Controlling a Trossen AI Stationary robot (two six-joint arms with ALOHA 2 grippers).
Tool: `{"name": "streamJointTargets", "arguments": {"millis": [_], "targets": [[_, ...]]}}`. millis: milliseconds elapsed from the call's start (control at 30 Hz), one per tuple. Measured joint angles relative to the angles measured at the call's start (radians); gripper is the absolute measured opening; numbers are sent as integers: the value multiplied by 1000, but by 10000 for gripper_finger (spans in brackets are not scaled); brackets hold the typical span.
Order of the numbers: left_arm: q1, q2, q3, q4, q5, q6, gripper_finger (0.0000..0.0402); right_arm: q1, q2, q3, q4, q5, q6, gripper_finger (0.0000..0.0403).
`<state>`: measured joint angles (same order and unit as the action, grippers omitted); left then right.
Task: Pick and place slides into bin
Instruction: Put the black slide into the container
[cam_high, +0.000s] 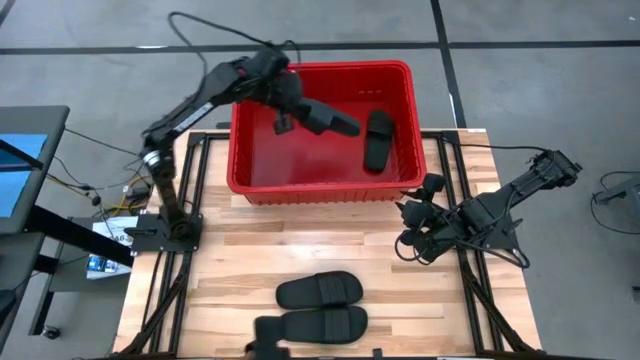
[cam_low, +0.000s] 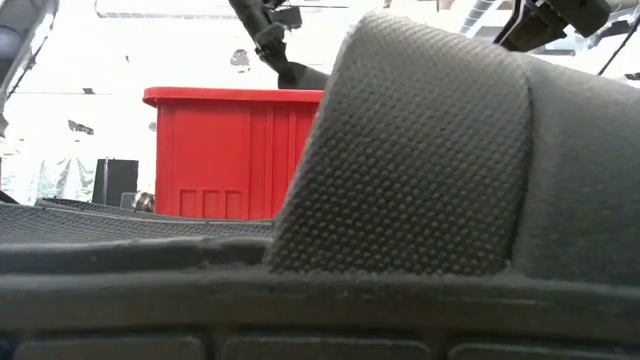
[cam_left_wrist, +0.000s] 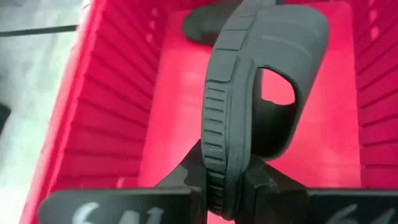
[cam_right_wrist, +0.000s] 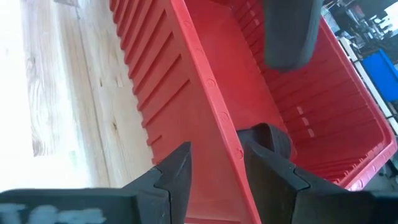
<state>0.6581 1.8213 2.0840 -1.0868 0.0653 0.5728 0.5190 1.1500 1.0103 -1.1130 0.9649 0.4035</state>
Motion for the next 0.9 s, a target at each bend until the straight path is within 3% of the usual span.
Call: {"name": "streamJointTargets", "arguments": {"millis": [233,667,900], "targets": [[-56,166,117,-89,-48,71,20,0,0,-29,-1,0,0,137],[-147,210,106,-149,-138,196,19,0,0,-34,-1,0,8,137],[-177,211,105,-260,-131,272,19,0,0,-34,-1,0,8,138]]}}
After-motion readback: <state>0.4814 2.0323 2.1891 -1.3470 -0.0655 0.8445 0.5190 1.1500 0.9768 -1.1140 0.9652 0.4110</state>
